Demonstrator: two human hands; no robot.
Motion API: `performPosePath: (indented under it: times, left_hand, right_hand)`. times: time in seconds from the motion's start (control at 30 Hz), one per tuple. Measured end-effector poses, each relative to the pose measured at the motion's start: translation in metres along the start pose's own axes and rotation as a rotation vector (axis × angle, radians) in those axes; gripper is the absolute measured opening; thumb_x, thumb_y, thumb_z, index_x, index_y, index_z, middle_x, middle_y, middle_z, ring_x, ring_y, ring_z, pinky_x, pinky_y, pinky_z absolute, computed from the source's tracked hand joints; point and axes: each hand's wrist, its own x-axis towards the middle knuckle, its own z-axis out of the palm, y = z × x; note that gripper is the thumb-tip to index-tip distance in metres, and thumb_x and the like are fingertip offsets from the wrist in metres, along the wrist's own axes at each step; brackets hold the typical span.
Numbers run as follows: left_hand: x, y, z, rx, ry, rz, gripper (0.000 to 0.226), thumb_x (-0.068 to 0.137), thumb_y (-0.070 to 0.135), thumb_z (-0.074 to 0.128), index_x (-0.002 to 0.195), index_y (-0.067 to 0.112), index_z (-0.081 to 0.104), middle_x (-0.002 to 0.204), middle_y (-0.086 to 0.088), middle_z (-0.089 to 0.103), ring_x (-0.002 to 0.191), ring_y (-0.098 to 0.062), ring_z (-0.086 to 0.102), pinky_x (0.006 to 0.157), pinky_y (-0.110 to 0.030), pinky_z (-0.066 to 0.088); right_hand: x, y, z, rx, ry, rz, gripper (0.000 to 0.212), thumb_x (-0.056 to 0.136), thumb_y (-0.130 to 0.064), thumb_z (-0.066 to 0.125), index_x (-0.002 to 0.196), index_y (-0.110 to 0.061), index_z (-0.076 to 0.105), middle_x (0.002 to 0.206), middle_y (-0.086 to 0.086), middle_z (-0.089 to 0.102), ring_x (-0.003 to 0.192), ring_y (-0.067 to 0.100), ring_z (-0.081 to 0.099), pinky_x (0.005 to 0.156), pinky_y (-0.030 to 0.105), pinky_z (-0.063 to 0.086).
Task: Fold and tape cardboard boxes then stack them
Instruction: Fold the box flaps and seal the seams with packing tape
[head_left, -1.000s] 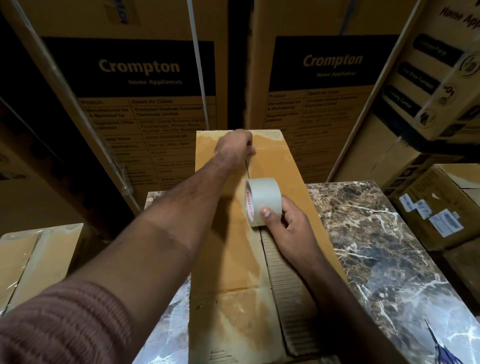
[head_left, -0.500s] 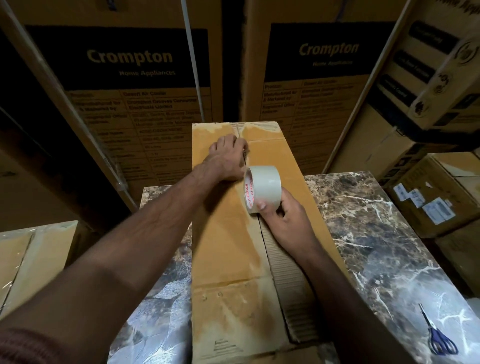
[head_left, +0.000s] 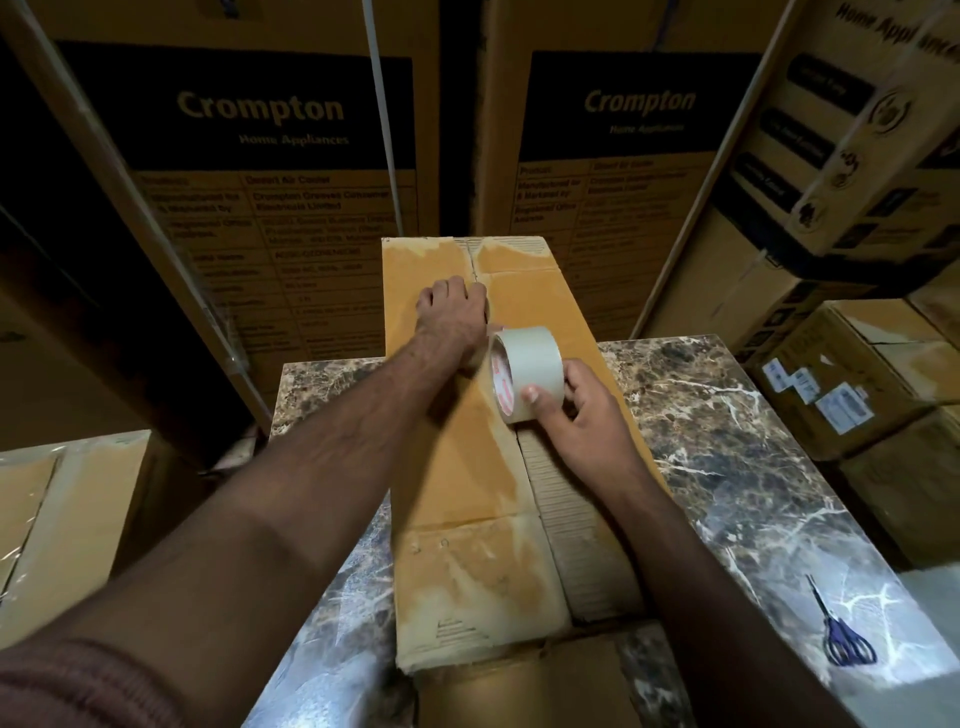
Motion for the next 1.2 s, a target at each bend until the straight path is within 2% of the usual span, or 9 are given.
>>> performPosePath:
  times: [0.1, 0.23, 0.4, 0.63, 0.77, 0.83, 0.93, 1.03, 1.2]
  left_hand:
    - [-0.005, 0.000, 0.000, -0.020, 0.002, -0.009, 0.077, 0.090, 0.067, 0.053, 0.146, 0.015, 0.036, 0.149, -0.016, 0.036, 0.139, -0.035, 0.032, 0.118, -0.053, 0.023]
    - [-0.023, 0.010, 0.000, 0.004, -0.129, 0.039, 0.085, 0.087, 0.056, 0.066, 0.153, 0.024, 0.024, 0.158, -0.016, 0.022, 0.146, -0.035, 0.022, 0.119, -0.062, 0.013]
    - [-0.050, 0.004, -0.005, 0.042, -0.206, 0.006, 0.090, 0.090, 0.053, 0.063, 0.158, 0.025, 0.011, 0.165, -0.015, 0.007, 0.152, -0.034, 0.008, 0.119, -0.065, 0.006]
    - [-0.059, 0.011, -0.010, 0.005, -0.118, -0.024, 0.082, 0.090, 0.037, 0.065, 0.157, 0.025, 0.019, 0.165, -0.009, 0.011, 0.152, -0.029, 0.007, 0.120, -0.061, 0.002]
    - [-0.059, 0.011, -0.006, 0.040, -0.066, -0.065, 0.074, 0.090, 0.067, 0.050, 0.150, 0.027, 0.034, 0.157, -0.010, 0.029, 0.145, -0.034, 0.022, 0.118, -0.061, 0.013]
    - [-0.063, 0.016, -0.005, 0.049, -0.033, -0.091, 0.073, 0.088, 0.071, 0.050, 0.146, 0.027, 0.042, 0.151, -0.012, 0.037, 0.140, -0.036, 0.029, 0.115, -0.059, 0.021]
    - [-0.075, 0.022, -0.008, 0.013, -0.013, -0.120, 0.072, 0.087, 0.071, 0.053, 0.141, 0.023, 0.047, 0.145, -0.016, 0.042, 0.135, -0.039, 0.035, 0.111, -0.056, 0.028]
    - [-0.097, 0.025, -0.016, -0.014, -0.176, -0.120, 0.081, 0.086, 0.066, 0.061, 0.149, 0.022, 0.035, 0.154, -0.019, 0.029, 0.142, -0.041, 0.026, 0.116, -0.058, 0.022]
    - [-0.120, 0.033, -0.015, -0.017, -0.239, -0.130, 0.082, 0.088, 0.040, 0.069, 0.154, 0.027, 0.022, 0.165, -0.017, 0.008, 0.151, -0.039, 0.008, 0.120, -0.062, 0.008]
  right_hand:
    - [-0.015, 0.001, -0.002, -0.020, 0.008, -0.021, 0.033, 0.093, -0.043, 0.061, 0.107, -0.013, 0.062, 0.093, -0.001, 0.070, 0.085, 0.014, 0.067, 0.069, 0.044, 0.054]
    - [-0.023, 0.003, -0.003, -0.005, 0.028, -0.015, 0.051, 0.089, -0.062, 0.055, 0.108, -0.016, 0.066, 0.095, 0.003, 0.072, 0.088, 0.026, 0.068, 0.072, 0.053, 0.054]
    - [-0.032, -0.002, -0.002, -0.039, -0.041, -0.007, 0.041, 0.093, -0.059, 0.055, 0.114, -0.025, 0.064, 0.099, -0.003, 0.073, 0.091, 0.013, 0.068, 0.076, 0.048, 0.056]
    - [-0.040, -0.007, -0.012, 0.014, -0.122, 0.037, 0.025, 0.090, -0.034, 0.071, 0.110, -0.027, 0.058, 0.097, -0.008, 0.073, 0.090, 0.006, 0.069, 0.078, 0.046, 0.058]
    - [-0.081, -0.008, -0.018, 0.214, -0.129, 0.026, 0.019, 0.094, -0.028, 0.070, 0.108, -0.022, 0.060, 0.095, 0.002, 0.076, 0.086, 0.016, 0.073, 0.069, 0.038, 0.059]
    - [-0.098, -0.007, -0.022, 0.271, -0.109, 0.019, 0.019, 0.095, -0.022, 0.070, 0.112, -0.019, 0.061, 0.097, 0.002, 0.073, 0.086, 0.014, 0.071, 0.065, 0.028, 0.056]
    - [-0.103, -0.002, -0.023, 0.212, -0.119, 0.009, 0.021, 0.096, -0.025, 0.068, 0.116, -0.021, 0.063, 0.096, -0.003, 0.071, 0.086, 0.010, 0.069, 0.067, 0.029, 0.058]
    - [-0.104, 0.002, -0.020, 0.064, -0.111, -0.014, 0.027, 0.097, -0.036, 0.064, 0.120, -0.024, 0.061, 0.096, -0.013, 0.068, 0.086, -0.003, 0.064, 0.065, 0.020, 0.052]
    - [-0.103, 0.003, -0.020, -0.020, -0.131, 0.005, 0.033, 0.095, -0.039, 0.066, 0.123, -0.026, 0.056, 0.102, -0.010, 0.068, 0.090, 0.003, 0.065, 0.071, 0.030, 0.055]
